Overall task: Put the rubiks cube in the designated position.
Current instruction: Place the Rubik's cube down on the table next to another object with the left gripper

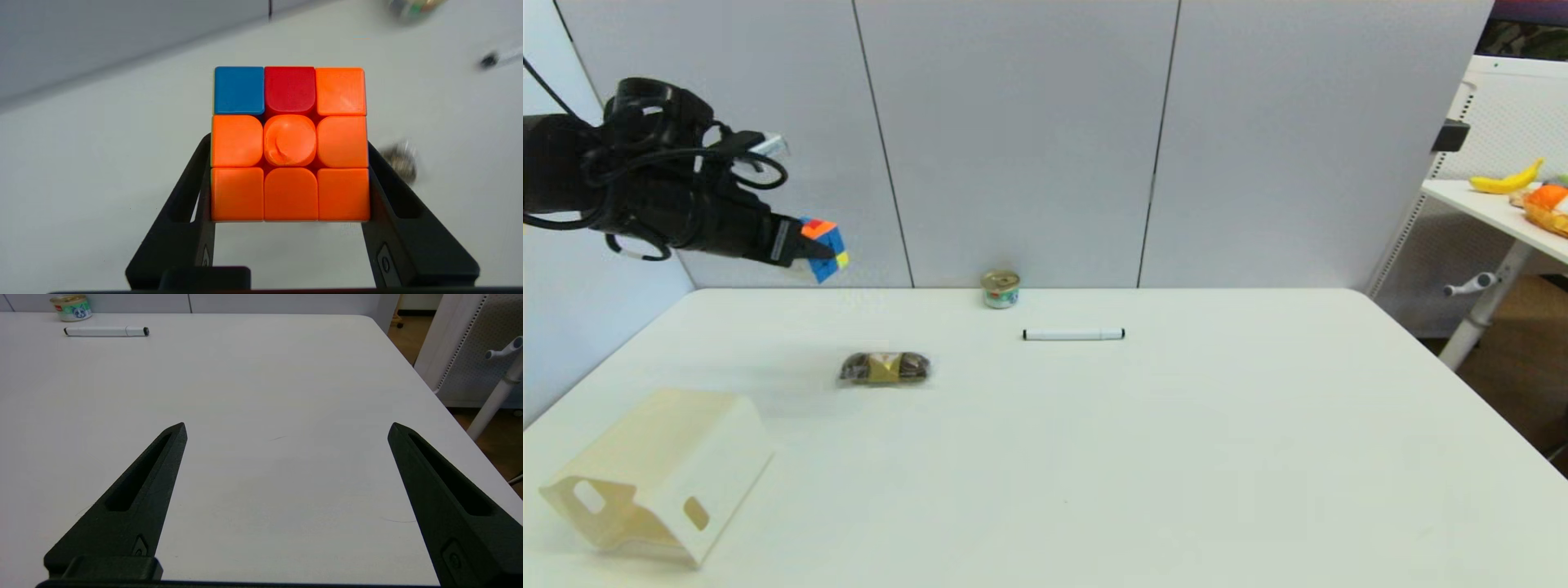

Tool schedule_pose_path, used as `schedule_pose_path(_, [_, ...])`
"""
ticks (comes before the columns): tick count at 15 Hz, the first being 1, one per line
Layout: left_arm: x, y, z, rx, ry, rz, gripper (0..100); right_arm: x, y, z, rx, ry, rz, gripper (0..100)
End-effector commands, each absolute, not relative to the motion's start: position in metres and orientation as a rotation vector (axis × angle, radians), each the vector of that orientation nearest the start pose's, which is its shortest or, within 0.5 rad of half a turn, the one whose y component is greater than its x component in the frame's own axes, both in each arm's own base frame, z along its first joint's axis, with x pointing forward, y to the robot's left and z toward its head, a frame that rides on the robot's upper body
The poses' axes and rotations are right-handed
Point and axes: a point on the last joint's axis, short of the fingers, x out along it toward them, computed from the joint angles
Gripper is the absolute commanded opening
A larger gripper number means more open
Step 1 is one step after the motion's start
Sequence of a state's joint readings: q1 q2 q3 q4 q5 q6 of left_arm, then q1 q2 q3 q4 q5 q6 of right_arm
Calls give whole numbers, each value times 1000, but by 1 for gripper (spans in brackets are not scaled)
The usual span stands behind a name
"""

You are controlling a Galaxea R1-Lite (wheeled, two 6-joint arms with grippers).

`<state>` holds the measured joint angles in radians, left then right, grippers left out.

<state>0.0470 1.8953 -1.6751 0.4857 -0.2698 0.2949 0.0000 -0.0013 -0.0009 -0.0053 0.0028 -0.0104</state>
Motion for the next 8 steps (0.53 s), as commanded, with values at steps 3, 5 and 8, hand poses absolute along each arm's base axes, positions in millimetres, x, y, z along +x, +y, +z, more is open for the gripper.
schedule_pose_path(3, [340,45,225,81,920,-234,0,-23,0,77,-11,-8,3,100])
schedule_pose_path(5, [340,51,215,63,957,-223,0,-23,0,77,-11,-8,3,100])
schedule_pose_path(8, [348,53,201,60,977,-224,0,-23,0,76,-11,-6,3,100])
